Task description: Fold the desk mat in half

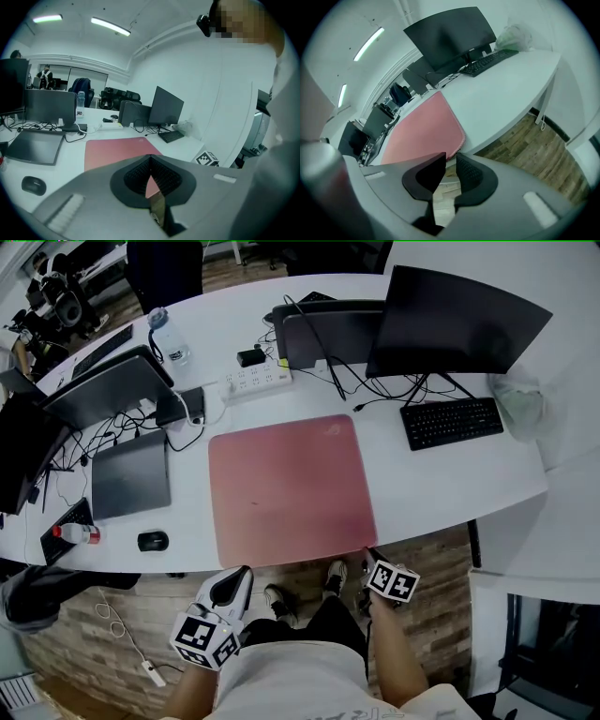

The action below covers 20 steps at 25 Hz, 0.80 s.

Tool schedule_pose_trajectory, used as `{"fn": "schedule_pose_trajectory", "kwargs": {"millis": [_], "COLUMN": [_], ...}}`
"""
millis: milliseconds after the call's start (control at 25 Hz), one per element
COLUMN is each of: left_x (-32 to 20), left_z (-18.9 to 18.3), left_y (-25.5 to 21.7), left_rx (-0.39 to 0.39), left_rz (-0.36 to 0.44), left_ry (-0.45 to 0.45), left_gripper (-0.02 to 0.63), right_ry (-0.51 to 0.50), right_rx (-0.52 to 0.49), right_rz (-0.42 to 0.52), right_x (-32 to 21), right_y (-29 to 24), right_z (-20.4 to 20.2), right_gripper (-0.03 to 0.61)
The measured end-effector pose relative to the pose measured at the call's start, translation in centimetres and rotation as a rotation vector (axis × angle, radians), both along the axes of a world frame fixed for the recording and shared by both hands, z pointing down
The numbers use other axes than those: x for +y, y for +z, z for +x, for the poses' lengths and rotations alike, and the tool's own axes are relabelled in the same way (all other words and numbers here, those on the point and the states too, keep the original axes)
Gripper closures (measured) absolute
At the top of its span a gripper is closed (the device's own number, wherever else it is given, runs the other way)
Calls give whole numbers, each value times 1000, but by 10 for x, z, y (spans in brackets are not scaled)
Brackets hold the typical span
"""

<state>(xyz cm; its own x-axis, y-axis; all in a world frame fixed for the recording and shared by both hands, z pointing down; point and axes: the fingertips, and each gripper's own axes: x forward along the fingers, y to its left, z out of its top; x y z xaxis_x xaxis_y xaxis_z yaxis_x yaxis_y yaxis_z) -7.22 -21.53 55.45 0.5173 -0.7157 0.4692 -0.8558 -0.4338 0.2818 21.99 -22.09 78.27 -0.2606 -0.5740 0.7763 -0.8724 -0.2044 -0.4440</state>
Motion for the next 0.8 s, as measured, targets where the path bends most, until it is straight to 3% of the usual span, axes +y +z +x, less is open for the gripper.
{"fn": "schedule_pose_trajectory", "kwargs": {"millis": [120,160,240,360,560,640,800], "left_x": [2,3,5,6,6,6,8], "left_z": [-1,-2,-4,-11,-15,-17,-21], "left_y": [0,-1,-1,0,1,1,4], "left_rx": [2,3,3,2,5,8,7], "left_rz": [-1,0,1,-2,-2,-2,-12], "left_ry": [3,3,1,-6,-16,-19,-25], "left_gripper": [611,612,611,611,611,612,611], "right_ry": [-57,-76,-103,-137,-210,-239,-276], "right_rx": [139,171,194,230,377,427,410], "right_rz": [32,37,34,26,-3,-6,-22], "right_x": [-5,-7,-9,-9,-12,-15,-20], "right_y": [-7,-8,-7,-6,-7,-9,-7], "right_z": [1,1,-1,-3,-6,-5,-6], "right_gripper": [428,382,351,362,333,278,256]}}
